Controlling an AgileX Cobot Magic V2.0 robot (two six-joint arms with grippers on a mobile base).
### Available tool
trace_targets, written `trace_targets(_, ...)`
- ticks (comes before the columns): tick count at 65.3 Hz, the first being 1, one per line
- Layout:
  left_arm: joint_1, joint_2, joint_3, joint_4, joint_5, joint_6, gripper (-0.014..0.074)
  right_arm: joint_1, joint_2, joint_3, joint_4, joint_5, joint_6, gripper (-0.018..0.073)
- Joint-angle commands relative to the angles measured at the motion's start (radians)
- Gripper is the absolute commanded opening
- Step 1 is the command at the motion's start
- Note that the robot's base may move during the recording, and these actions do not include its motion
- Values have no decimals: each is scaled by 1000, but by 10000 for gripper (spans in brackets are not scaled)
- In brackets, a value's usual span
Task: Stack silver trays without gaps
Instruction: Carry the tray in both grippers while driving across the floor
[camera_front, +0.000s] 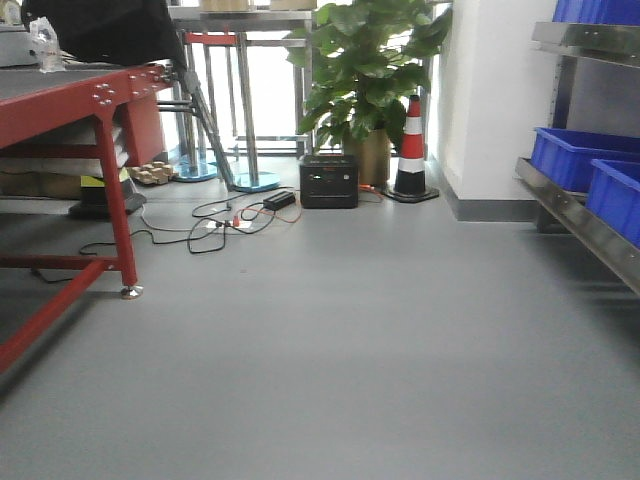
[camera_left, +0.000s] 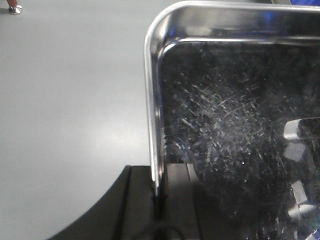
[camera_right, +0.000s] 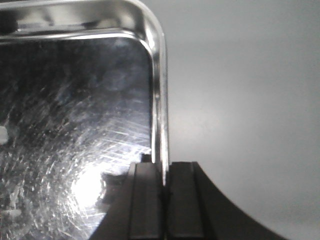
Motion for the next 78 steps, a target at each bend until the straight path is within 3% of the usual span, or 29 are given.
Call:
trace_targets(1, -12, -8, -5, -9, -55, 0, -16, 1, -9, -4, -7, -66, -4, -78)
trace_targets(78, -7, -8, -5, -9, -55, 0, -16, 1, -9, -4, -7, -74, -4, -78)
